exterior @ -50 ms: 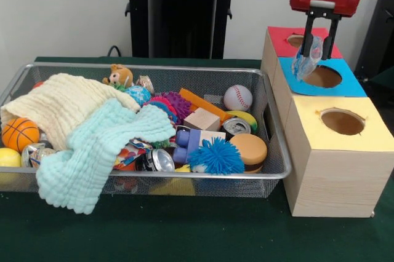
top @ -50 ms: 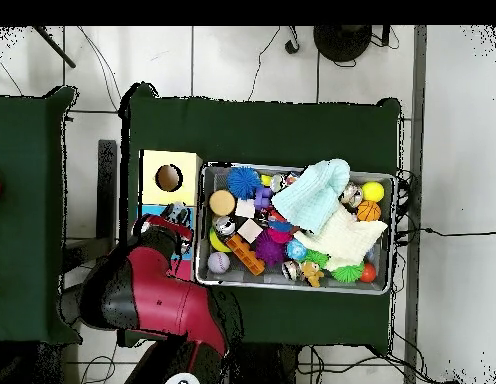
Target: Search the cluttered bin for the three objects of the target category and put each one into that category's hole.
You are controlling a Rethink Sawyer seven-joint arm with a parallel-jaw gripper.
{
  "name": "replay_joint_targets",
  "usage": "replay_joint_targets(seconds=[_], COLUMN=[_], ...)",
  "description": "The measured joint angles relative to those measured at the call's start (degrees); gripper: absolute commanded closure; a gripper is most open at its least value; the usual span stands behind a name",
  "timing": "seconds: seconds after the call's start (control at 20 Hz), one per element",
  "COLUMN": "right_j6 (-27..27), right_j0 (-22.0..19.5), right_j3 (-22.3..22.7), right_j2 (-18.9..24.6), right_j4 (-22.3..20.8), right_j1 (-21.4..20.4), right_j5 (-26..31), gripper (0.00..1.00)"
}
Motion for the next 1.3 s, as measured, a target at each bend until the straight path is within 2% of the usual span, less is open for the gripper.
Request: replay_joint_targets(seconds=[0.7, 0.95, 1.05, 1.3], right_j6=[0.0, 0.0, 0.0, -0.01], right_j0=[-0.45, -2.59, -5.08, -7.57], right_j3=[-0.02, -0.01, 0.0, 0.18], right_j2=[0.53, 3.14, 5.71, 8.54], right_j4=[-1.54, -2.25, -3.34, -3.97], right_j1=[1.63, 2.45, 2.45, 2.48], right_j5=[-2.24, -6.66, -9.73, -11.59], gripper=[1.0, 1.0, 1.0, 1.0])
